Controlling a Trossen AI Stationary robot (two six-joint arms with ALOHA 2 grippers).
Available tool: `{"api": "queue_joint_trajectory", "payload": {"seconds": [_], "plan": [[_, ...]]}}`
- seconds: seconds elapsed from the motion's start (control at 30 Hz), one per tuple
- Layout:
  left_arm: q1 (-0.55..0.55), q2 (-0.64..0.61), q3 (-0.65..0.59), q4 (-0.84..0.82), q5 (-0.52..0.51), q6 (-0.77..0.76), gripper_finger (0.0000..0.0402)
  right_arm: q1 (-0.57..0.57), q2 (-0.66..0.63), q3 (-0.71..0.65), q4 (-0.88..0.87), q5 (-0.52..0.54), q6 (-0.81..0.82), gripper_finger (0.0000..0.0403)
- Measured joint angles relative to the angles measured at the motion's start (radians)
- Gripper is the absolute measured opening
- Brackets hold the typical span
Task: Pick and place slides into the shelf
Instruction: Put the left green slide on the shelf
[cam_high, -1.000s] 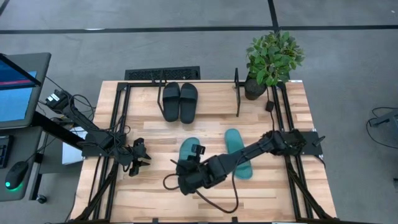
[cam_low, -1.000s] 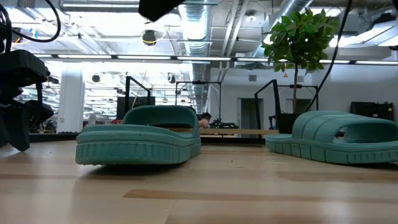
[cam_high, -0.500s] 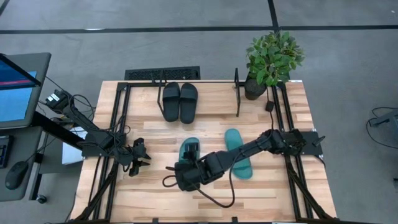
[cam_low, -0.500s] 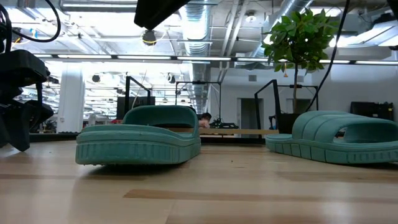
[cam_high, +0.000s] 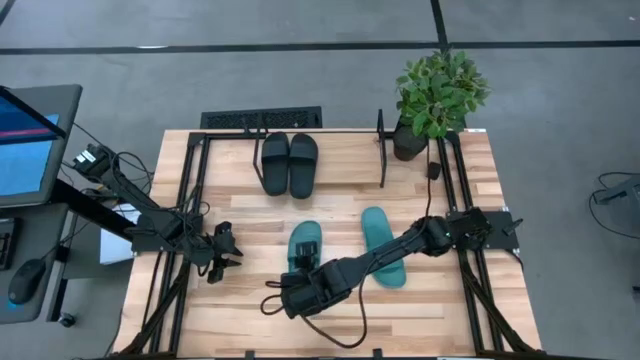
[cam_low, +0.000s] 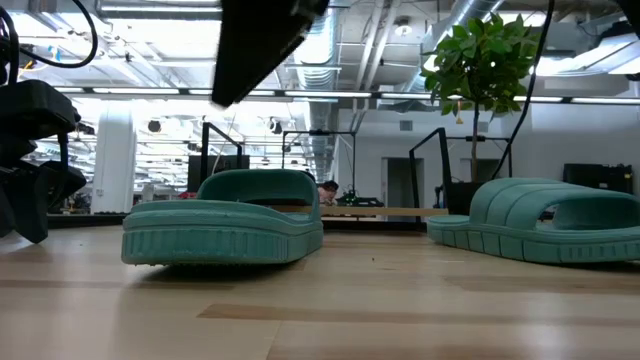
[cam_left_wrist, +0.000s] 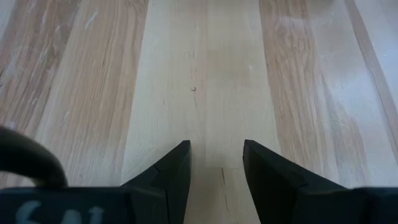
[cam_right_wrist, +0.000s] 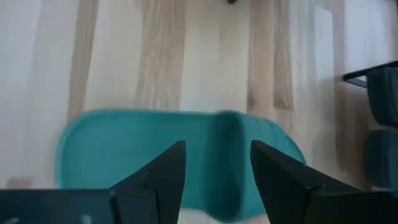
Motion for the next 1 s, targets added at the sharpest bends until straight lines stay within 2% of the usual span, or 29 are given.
{"api": "queue_joint_trajectory", "payload": {"seconds": [0.13, 0.47, 1.0], "plan": [[0.0, 0.0, 0.0, 0.0, 0.0, 0.0, 0.0135, -0.002, 0.029, 0.002, -0.034, 0.052, 0.058, 0.0166], [0.0, 0.0, 0.0, 0.0, 0.0, 0.0, 0.0135, -0.034, 0.048, 0.004, -0.088, 0.066, 0.088, 0.0163], [0.0, 0.0, 0.0, 0.0, 0.0, 0.0, 0.0135, -0.074, 0.048, 0.003, -0.101, 0.019, 0.031, 0.0161]]}}
